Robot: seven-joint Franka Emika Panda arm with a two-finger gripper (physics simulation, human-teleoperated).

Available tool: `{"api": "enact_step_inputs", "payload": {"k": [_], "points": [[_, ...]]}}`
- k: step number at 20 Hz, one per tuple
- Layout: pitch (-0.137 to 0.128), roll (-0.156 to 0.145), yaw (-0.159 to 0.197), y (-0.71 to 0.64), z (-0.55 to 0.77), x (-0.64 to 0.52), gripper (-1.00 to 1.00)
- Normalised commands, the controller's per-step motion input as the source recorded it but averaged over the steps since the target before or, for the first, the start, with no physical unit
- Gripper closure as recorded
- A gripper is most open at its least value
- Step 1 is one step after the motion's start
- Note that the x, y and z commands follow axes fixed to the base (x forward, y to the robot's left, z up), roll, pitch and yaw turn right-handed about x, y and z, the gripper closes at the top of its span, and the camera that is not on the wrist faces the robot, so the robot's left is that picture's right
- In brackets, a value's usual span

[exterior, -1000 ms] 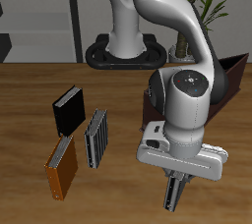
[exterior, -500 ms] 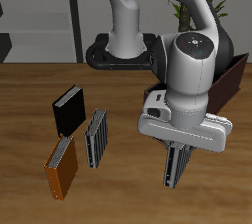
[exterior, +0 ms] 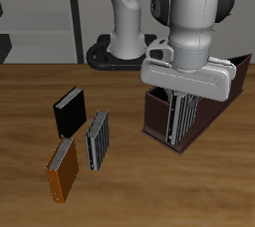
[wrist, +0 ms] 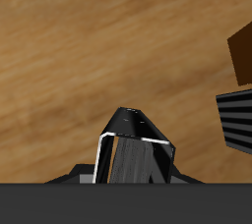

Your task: Place the red mug into the left desk caddy's right compartment and place the left striped book into the left desk caddy's back compartment

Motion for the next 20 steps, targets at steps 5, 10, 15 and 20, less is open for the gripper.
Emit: {"api": "enact_step_inputs", "payload": {"k": [5, 10, 15, 20], "points": [[-0.098, -0.015, 0.005, 0.08, 0.6, -0.53, 1.0], [-0.027, -0.005, -0.058, 0.0, 0.39, -0.32, 1.0], [-0.033, 0.006, -0.01, 0.14, 0.28, -0.37, 1.0], [-0.034, 0.003, -0.053, 0.12, 0.23, -0.43, 1.0]]}}
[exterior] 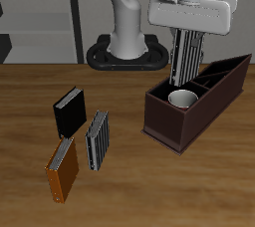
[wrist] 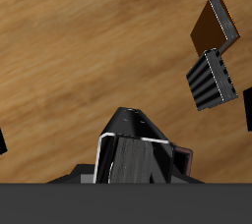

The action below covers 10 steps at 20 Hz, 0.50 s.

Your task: Place the red mug into the left desk caddy's right compartment and place the left striped book into the left desk caddy's back compartment

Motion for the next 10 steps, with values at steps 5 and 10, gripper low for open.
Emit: {"api": "enact_step_inputs", "payload": {"k": [5, 10], "points": [[-0.033, -0.009, 0.0, 0.18, 0.03, -0.3, 1.0], [-0.024, -0.02, -0.022, 0.23, -0.05, -0.4, 1.0]]}}
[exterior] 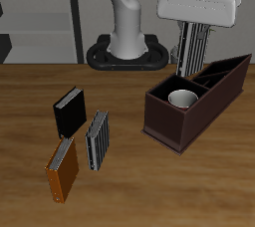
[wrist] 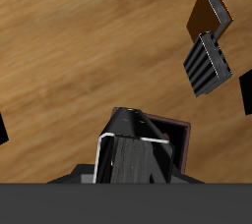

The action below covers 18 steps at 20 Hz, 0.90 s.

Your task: Place the red mug into the left desk caddy's right compartment and place the left striped book into the left desk caddy's back compartment

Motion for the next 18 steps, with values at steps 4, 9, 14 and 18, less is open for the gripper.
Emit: {"api": "enact_step_inputs", "payload": {"k": [4, 9, 14, 18], "points": [[-0.064, -0.007, -0.048, 0.17, 0.17, -0.41, 1.0], [-0.01, -0.031, -0.041, 0.13, 0.09, -0.36, 1.0], [-0.038, 0.04, -0.026, 0.27, 0.07, -0.38, 1.0], [0.038, 0.057, -0.035, 0.3, -0.04, -0.2, 1.0]]}}
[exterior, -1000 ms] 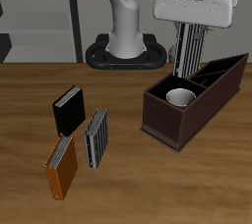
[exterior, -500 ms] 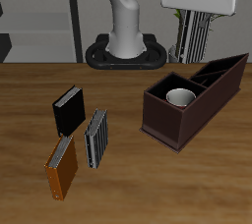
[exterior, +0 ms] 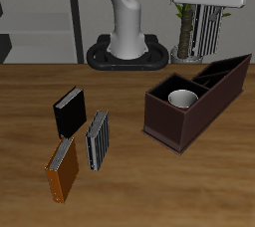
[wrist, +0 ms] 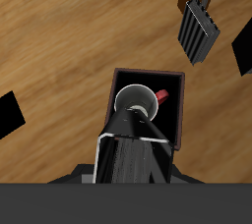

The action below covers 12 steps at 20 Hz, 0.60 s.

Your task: Place the red mug into the left desk caddy's right compartment and place the left striped book into the left desk caddy's back compartment

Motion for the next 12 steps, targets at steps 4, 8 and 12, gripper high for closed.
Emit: {"api": "enact_step_inputs", "payload": {"k": [4, 8, 12], "points": [[0.04, 0.077, -0.036, 0.4, -0.04, -0.34, 1.0], [0.038, 0.052, -0.047, 0.2, 0.06, -0.24, 1.0], [0.061, -0.001, -0.04, 0.12, 0.0, -0.08, 1.0]]}}
